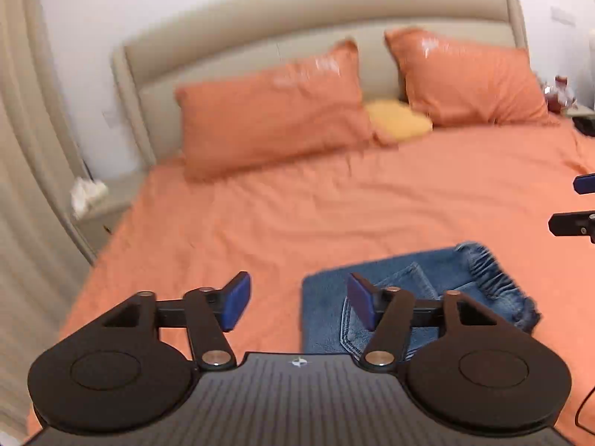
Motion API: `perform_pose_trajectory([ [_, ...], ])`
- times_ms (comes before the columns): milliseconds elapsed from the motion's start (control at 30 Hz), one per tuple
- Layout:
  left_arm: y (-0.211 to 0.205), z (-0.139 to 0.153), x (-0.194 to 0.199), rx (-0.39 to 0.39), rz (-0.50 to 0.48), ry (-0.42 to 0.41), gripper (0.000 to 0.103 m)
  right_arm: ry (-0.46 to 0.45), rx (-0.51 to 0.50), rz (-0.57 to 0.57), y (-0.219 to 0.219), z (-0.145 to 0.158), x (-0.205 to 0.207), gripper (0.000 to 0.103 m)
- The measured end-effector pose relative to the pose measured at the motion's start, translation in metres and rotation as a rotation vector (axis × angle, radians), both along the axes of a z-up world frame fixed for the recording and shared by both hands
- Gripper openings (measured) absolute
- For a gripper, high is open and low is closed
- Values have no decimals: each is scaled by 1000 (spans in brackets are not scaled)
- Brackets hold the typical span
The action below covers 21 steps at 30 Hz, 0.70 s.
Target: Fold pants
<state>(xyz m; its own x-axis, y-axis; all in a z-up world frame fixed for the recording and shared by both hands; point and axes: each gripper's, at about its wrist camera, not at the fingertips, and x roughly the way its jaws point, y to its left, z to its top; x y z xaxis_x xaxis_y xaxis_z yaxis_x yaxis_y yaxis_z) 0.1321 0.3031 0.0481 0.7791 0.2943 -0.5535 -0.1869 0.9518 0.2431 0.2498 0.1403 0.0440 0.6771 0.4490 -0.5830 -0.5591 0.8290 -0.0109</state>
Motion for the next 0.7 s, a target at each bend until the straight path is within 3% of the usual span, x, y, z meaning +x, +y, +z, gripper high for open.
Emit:
perform_pose_trajectory([
  [233, -53, 26, -85, 39, 21, -124, 90, -128, 78, -33, -41, 32, -111, 92],
  [533, -120, 3, -160, 88, 63, -163, 91, -214, 112, -88, -71, 13, -222, 97],
  [700, -132, -19, -174, -27, 85, -142, 92, -234, 90, -90, -75, -1, -258, 97],
])
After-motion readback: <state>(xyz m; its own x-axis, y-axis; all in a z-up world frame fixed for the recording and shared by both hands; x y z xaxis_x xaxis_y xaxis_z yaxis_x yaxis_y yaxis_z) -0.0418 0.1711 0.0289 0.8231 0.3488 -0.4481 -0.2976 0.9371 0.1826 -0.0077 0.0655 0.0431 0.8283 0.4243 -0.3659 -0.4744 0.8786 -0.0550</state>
